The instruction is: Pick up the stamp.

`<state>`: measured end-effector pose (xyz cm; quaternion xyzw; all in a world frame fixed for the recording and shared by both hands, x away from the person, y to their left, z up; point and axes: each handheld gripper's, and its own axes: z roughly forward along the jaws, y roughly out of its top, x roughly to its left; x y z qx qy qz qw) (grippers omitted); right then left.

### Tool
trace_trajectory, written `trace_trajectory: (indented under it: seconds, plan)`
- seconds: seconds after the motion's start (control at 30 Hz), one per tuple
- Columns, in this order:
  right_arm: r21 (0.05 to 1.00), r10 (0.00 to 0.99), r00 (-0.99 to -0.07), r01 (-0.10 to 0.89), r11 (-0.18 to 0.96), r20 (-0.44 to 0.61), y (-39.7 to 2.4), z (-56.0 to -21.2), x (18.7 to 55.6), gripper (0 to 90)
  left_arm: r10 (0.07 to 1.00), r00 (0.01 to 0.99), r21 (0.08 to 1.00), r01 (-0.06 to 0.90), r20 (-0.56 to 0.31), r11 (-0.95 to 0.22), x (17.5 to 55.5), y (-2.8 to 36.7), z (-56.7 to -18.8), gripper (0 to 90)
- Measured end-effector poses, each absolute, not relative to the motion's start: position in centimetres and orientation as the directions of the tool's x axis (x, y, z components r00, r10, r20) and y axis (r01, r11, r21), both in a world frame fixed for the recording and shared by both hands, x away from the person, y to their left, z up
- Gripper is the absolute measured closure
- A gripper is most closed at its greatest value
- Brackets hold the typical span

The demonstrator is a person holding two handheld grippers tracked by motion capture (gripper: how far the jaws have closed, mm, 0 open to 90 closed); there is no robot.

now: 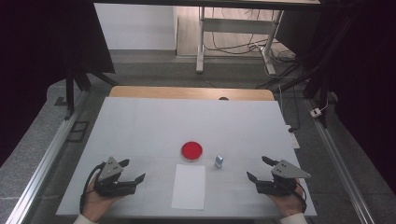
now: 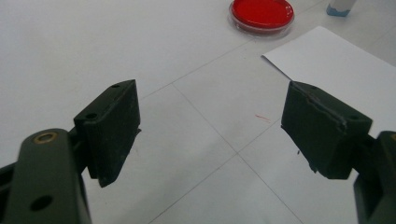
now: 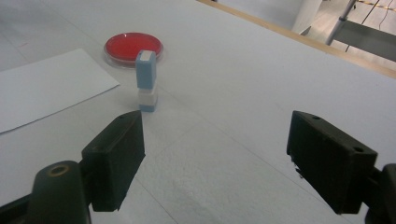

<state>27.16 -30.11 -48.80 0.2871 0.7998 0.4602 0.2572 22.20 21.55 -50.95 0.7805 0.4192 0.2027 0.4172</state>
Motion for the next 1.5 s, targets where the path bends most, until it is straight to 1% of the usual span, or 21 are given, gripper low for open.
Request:
trace_trajectory:
  seconds: [0.8, 1.13, 1.27, 1.5]
  plan:
    - [0.876, 0.698, -0.7, 0.231, 0.423, -0.153, -29.9, -48.9, 27.1, 22.8, 0.83, 0.557, 0.824, 0.484, -0.03, -0.295, 22.5, 21.5, -50.9, 19.7]
    - [0.879, 0.698, -0.7, 0.228, 0.419, -0.151, -29.3, -48.3, 27.5, 23.4, 0.831, 0.556, 0.824, 0.483, -0.028, -0.296, 22.6, 21.5, -51.0, 20.2]
    - [0.881, 0.694, -0.703, 0.222, 0.418, -0.152, -28.8, -47.7, 27.7, 25.8, 0.829, 0.559, 0.821, 0.485, -0.027, -0.301, 22.7, 21.4, -51.1, 20.3]
    - [0.88, 0.691, -0.707, 0.221, 0.42, -0.152, -28.0, -47.3, 28.0, 26.4, 0.828, 0.561, 0.818, 0.487, -0.023, -0.307, 22.8, 21.4, -51.2, 20.3]
